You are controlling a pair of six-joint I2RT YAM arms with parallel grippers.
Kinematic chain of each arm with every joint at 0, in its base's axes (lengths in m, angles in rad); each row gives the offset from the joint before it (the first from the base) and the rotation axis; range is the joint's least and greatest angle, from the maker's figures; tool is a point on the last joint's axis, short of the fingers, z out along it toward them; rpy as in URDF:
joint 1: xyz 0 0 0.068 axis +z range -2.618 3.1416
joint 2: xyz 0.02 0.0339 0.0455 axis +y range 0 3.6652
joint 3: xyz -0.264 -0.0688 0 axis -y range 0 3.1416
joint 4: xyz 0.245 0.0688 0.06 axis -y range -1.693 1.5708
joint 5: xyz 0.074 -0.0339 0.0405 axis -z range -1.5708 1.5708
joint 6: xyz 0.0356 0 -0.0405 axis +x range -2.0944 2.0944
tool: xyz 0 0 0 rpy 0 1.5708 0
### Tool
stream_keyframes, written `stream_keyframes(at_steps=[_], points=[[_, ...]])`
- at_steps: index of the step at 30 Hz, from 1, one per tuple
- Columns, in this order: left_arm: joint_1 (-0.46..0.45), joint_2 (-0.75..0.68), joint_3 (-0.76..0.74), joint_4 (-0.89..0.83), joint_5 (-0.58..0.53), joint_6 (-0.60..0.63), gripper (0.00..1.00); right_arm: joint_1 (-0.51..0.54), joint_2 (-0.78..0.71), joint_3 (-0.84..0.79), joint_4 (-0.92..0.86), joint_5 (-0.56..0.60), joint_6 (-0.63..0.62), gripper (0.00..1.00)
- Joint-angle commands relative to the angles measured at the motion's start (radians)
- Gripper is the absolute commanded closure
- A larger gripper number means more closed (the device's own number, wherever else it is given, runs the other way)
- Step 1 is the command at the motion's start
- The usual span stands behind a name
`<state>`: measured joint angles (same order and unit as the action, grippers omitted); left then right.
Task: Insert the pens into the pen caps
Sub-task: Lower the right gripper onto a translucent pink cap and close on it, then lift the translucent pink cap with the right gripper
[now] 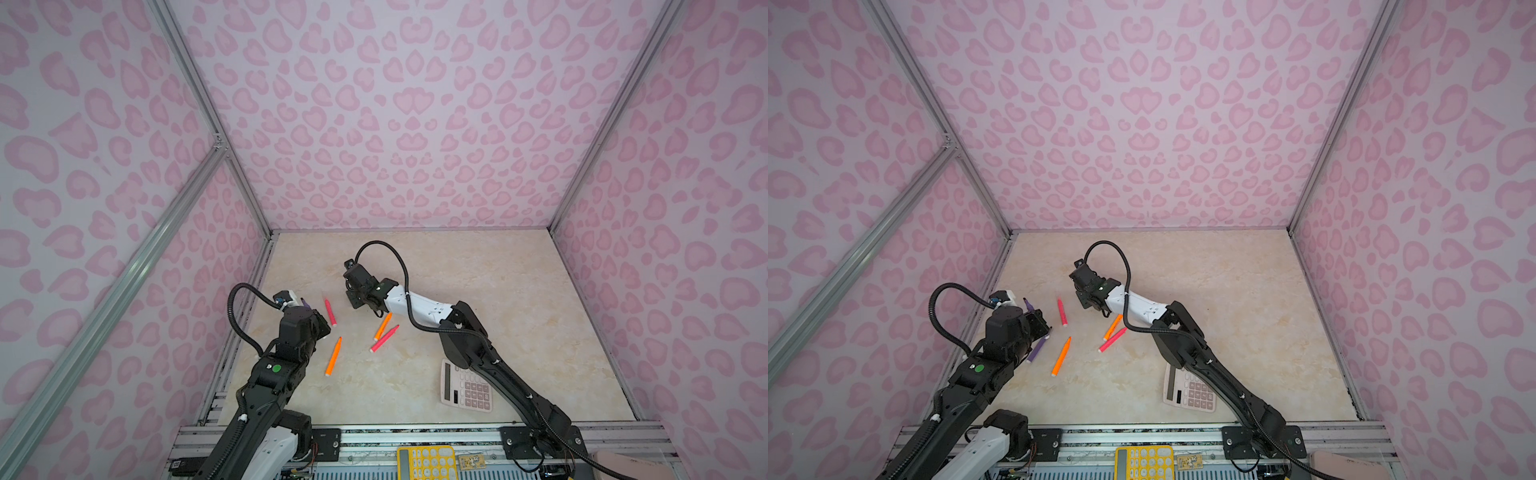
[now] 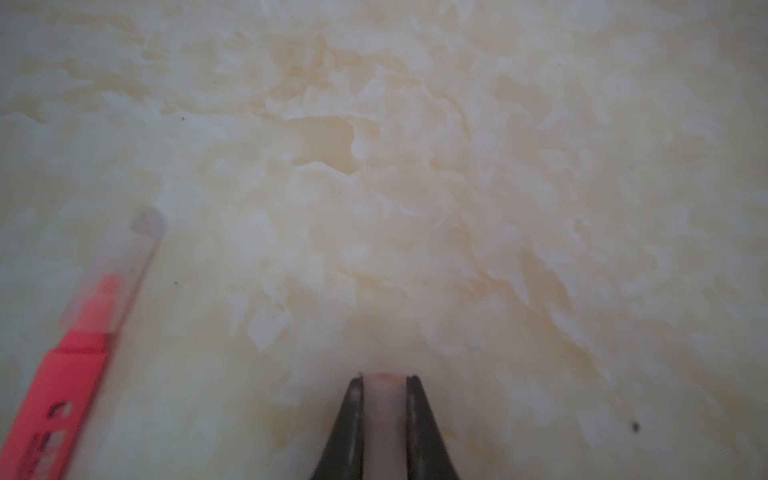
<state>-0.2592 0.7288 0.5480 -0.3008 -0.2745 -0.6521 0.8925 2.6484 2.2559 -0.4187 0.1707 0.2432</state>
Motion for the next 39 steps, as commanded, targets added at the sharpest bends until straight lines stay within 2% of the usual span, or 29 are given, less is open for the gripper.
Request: stream_keyframes(at_steps=[1,9,16,20,23,28,29,31,39], points=[[0.001,0.005,0.013,0.013,0.014,-0.003,0.97,-0.021,-0.091,-0.273,-0.05,0.037,0.006,0.97],[0.001,0.002,0.013,0.011,0.005,0.005,0.97,-0.061,-0.395,-0.841,0.214,0.085,0.061,0.98],[0.001,-0.007,0.008,0.019,0.015,0.027,0.97,-0.056,-0.556,-1.11,0.387,0.024,0.1,0.98],[0.0,0.039,0.007,0.074,0.122,0.053,0.97,-0.054,-0.609,-1.186,0.434,0.014,0.113,0.93],[0.001,0.094,0.017,0.119,0.222,0.068,0.97,-0.054,-0.637,-1.209,0.438,0.036,0.115,0.84],[0.0,0.145,0.023,0.16,0.296,0.077,0.97,-0.05,-0.68,-1.238,0.45,0.042,0.108,0.55],[0.0,0.147,0.025,0.158,0.297,0.08,0.97,-0.048,-0.687,-1.242,0.447,0.043,0.106,0.52],[-0.001,0.143,0.029,0.154,0.297,0.083,0.97,-0.04,-0.698,-1.247,0.44,0.051,0.102,0.51],[-0.001,0.109,0.032,0.139,0.288,0.089,0.97,-0.01,-0.726,-1.281,0.44,0.077,0.111,0.55]])
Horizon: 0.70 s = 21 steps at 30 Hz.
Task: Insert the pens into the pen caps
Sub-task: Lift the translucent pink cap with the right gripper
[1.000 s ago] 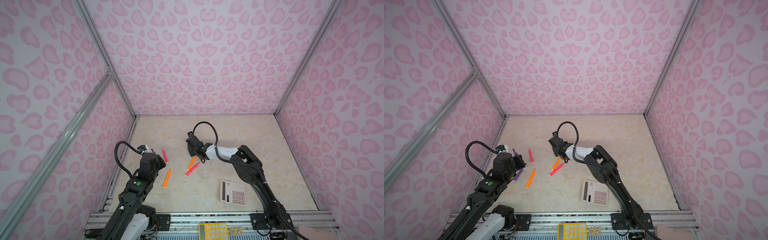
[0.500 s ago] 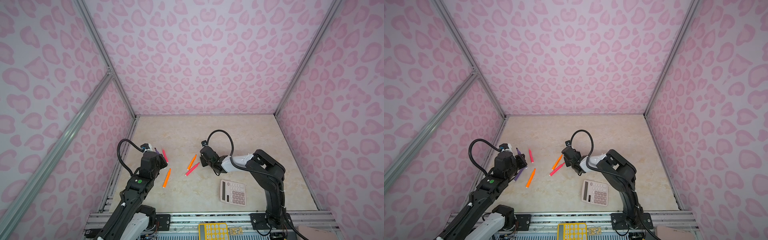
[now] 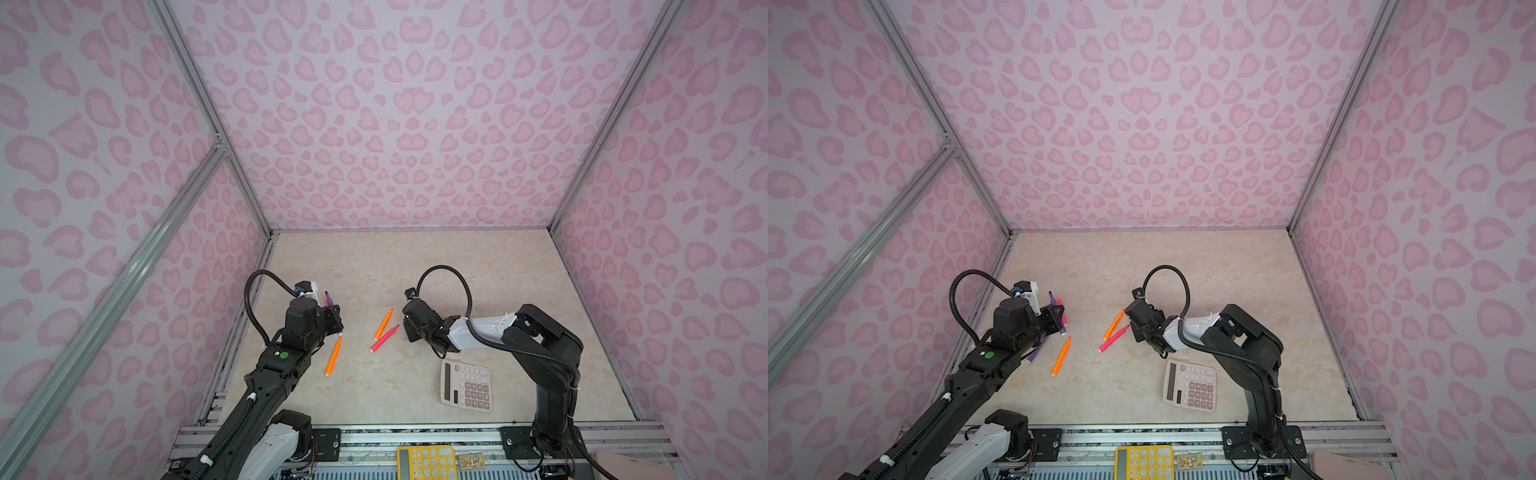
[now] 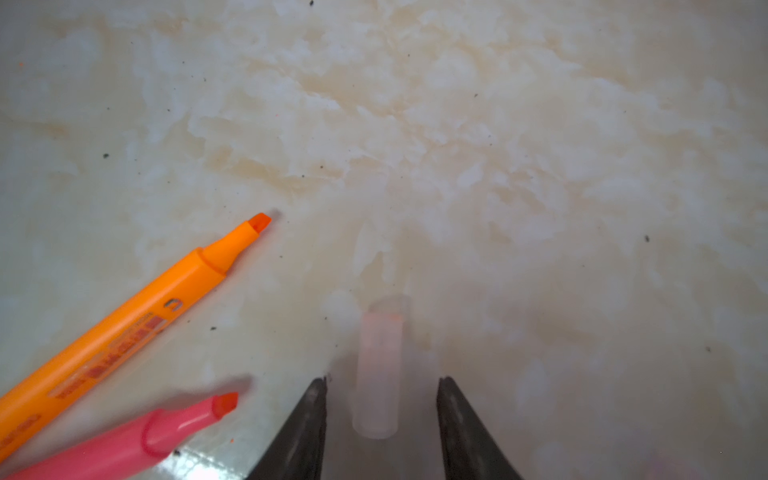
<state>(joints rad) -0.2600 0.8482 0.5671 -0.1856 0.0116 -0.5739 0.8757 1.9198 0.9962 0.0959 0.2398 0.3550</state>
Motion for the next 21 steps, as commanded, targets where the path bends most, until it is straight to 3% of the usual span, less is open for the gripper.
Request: stream_keyframes(at_steps=[1,9,21], points=[[0.0,-0.014,0.012,0.023,0.001,0.009,0.97,0.008,0.003,-0.027,-0.074,0.013,0.0,0.56],[0.0,-0.021,0.015,0.018,0.007,0.01,0.97,-0.011,0.058,0.001,-0.117,0.088,0.041,0.69],[-0.001,-0.041,0.015,0.009,-0.001,0.012,0.97,-0.011,0.001,-0.048,-0.11,0.118,0.046,0.59]])
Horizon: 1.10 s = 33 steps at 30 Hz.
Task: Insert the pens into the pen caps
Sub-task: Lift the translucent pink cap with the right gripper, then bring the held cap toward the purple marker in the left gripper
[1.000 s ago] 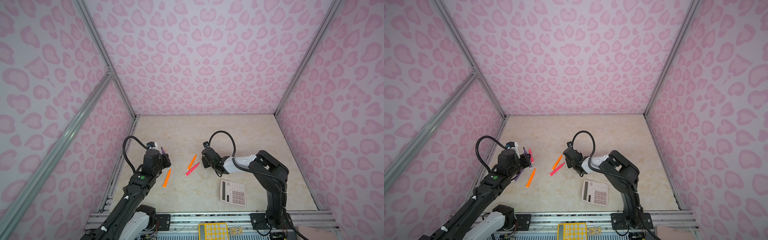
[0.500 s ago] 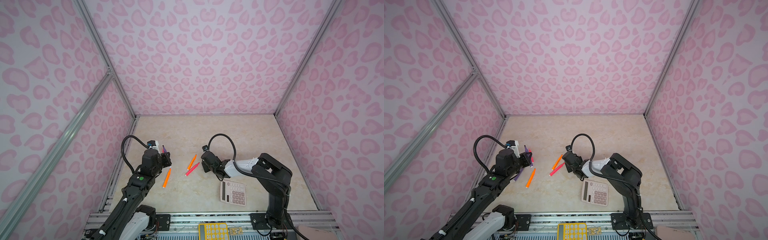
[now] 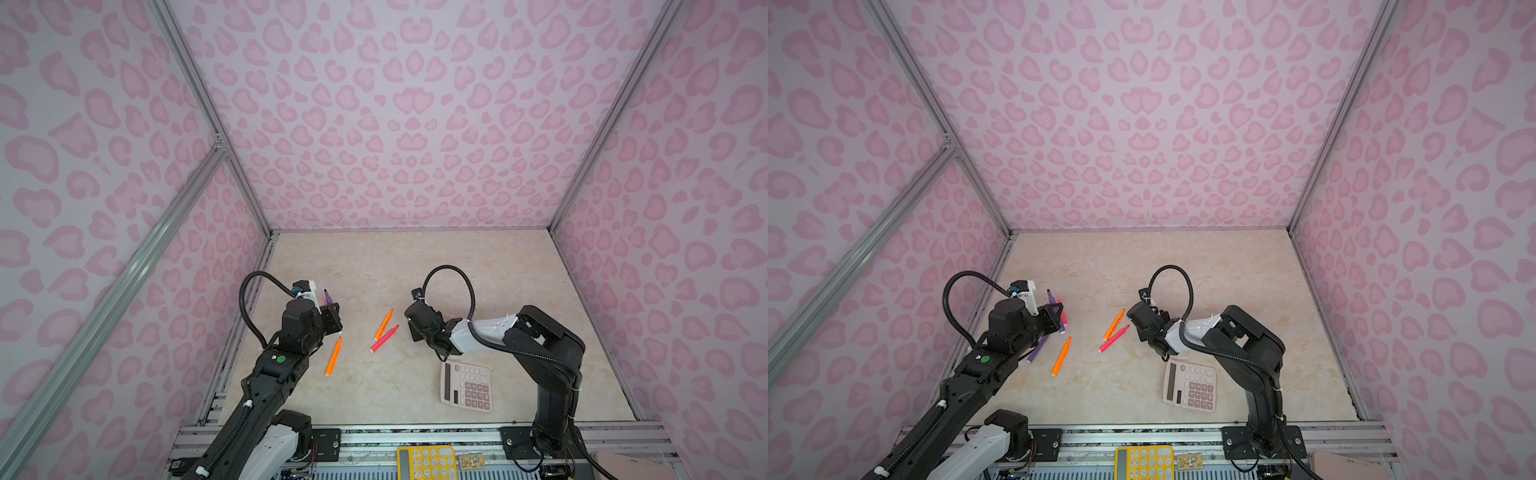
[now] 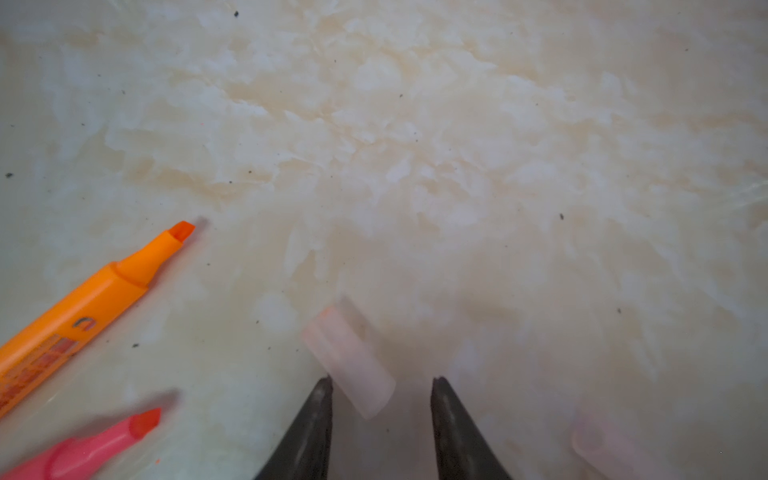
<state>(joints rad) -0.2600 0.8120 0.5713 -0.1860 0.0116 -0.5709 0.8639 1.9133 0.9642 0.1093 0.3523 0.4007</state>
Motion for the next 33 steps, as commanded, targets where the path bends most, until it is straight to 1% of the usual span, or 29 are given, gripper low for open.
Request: stream_keyframes(at_steps=[1,8,21,27,33], points=[[0.001,-0.005,0.013,0.01,-0.001,0.009,0.97,0.001,0.007,-0.016,-0.122,0.006,0.0,0.59],[0.0,-0.008,0.012,0.009,-0.001,0.009,0.97,-0.023,0.041,0.003,-0.127,-0.006,0.008,0.63],[0.0,-0.008,0.013,0.007,-0.004,0.01,0.97,-0.063,0.044,-0.012,-0.112,-0.004,0.031,0.63],[-0.001,-0.007,0.013,0.009,-0.001,0.009,0.97,-0.082,0.081,0.022,-0.112,-0.03,0.029,0.63],[0.0,-0.009,0.012,0.008,0.004,0.011,0.97,-0.083,0.111,0.066,-0.134,-0.027,0.023,0.63]])
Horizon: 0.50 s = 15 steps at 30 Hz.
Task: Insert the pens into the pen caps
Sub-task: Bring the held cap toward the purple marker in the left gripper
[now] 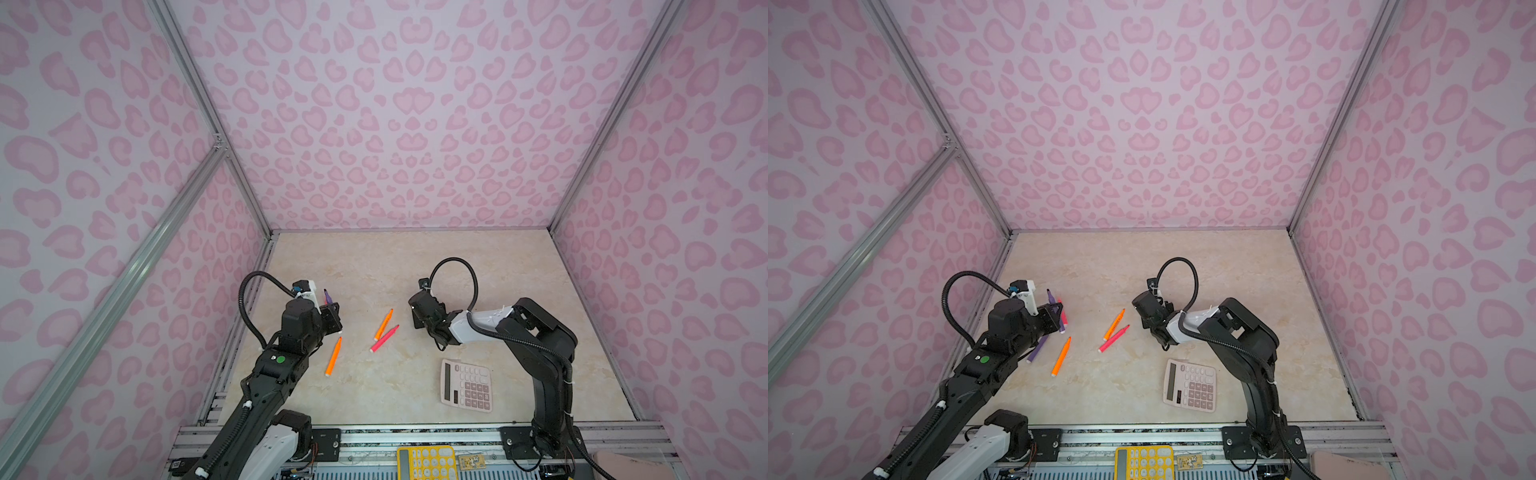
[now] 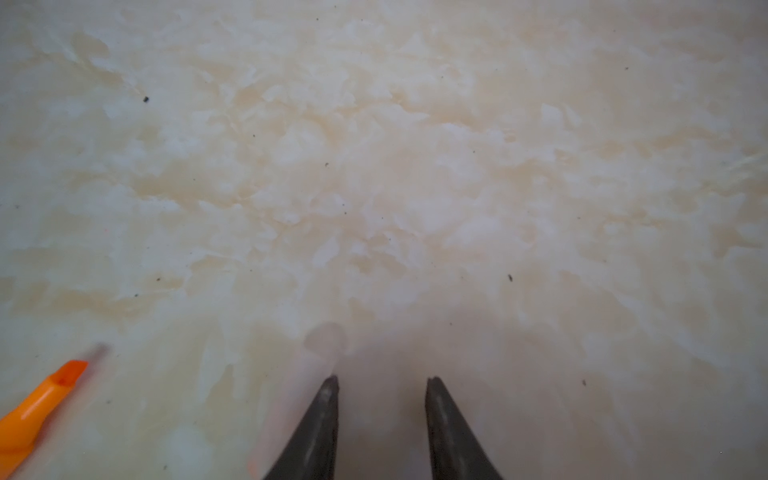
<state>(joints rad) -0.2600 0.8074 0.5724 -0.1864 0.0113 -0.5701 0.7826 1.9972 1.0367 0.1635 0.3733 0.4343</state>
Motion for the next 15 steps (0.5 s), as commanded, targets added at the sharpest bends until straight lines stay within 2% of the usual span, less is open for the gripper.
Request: stream_keyframes(at_steps=[1,8,12,15], points=[[0.0,-0.005,0.012,0.009,0.004,0.01,0.97,-0.002,0.024,-0.007,-0.191,-0.043,-0.011,0.63],[0.0,-0.004,0.012,0.014,0.02,0.012,0.97,-0.005,-0.044,-0.016,-0.211,-0.008,-0.006,0.64],[-0.009,0.006,0.01,0.055,0.102,0.035,0.97,-0.005,-0.112,-0.021,-0.211,-0.02,0.004,0.65],[-0.056,0.06,0.04,0.062,0.136,0.062,0.97,-0.003,-0.152,-0.022,-0.201,-0.028,0.016,0.66]])
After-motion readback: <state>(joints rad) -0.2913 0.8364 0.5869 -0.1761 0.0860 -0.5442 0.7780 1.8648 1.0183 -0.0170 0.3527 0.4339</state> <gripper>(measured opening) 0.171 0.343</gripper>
